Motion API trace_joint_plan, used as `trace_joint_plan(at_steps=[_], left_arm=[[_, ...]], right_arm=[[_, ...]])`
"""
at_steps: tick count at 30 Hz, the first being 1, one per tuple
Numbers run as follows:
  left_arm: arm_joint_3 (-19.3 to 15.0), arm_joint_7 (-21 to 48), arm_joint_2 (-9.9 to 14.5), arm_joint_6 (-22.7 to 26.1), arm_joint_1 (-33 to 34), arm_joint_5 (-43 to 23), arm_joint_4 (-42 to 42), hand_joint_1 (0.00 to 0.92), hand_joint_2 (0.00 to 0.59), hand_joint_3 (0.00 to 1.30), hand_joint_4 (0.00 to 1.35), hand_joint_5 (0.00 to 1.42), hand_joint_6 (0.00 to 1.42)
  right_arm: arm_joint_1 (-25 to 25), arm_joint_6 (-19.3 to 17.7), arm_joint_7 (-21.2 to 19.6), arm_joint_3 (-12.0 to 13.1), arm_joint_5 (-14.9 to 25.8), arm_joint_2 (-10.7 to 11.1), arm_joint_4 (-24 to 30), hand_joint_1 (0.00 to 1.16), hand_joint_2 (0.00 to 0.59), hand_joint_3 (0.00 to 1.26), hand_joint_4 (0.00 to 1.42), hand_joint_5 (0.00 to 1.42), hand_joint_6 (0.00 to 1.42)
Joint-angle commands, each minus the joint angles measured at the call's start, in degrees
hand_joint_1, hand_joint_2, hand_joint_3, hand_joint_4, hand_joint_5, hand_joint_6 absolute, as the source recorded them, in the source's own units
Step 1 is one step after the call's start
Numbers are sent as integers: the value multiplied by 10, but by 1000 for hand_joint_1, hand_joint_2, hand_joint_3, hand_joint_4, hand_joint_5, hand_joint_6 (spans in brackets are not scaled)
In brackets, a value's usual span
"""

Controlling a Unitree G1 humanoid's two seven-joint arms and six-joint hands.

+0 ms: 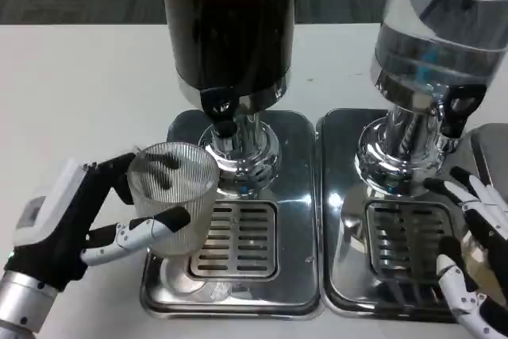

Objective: Grasp the cup under the faucet to collect the drink, then remove the cup.

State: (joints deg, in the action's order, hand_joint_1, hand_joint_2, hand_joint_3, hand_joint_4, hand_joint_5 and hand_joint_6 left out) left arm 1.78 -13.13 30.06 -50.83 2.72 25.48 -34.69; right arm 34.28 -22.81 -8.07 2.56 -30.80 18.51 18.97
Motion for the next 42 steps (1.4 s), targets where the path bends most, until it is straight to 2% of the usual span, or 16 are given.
trace_joint_plan(at_steps=[1, 12, 20, 26, 35, 39, 42], left_arm=[[5, -8, -5, -12, 20, 2, -16, 189, 137, 525, 595, 791, 790], [28, -15, -15, -14, 50, 17, -53, 191, 137, 526, 595, 792, 793], [61, -29, -27, -13, 86, 54, -99, 191, 137, 526, 595, 792, 793], [78, -49, -27, -12, 101, 76, -119, 192, 137, 517, 580, 758, 747], [101, -61, -17, -1, 102, 97, -113, 129, 120, 476, 512, 680, 697], [102, -63, -11, 5, 96, 93, -98, 87, 107, 453, 455, 603, 606], [99, -63, -4, 12, 88, 91, -80, 41, 77, 410, 379, 501, 467]], right_arm=[[6, 3, 3, -5, -6, -10, 16, 356, 586, 187, 44, 26, 162], [6, 7, 5, -6, -6, -14, 25, 367, 586, 190, 44, 31, 162], [10, 6, 4, -6, -5, -21, 26, 376, 586, 191, 54, 38, 174], [15, 7, 3, -6, -8, -26, 30, 379, 586, 191, 54, 39, 176], [15, 7, 4, -8, -10, -29, 32, 384, 586, 191, 54, 45, 179], [13, 8, 4, -11, -13, -30, 31, 385, 586, 191, 54, 48, 181], [12, 9, 5, -11, -10, -30, 29, 386, 586, 191, 54, 49, 187]])
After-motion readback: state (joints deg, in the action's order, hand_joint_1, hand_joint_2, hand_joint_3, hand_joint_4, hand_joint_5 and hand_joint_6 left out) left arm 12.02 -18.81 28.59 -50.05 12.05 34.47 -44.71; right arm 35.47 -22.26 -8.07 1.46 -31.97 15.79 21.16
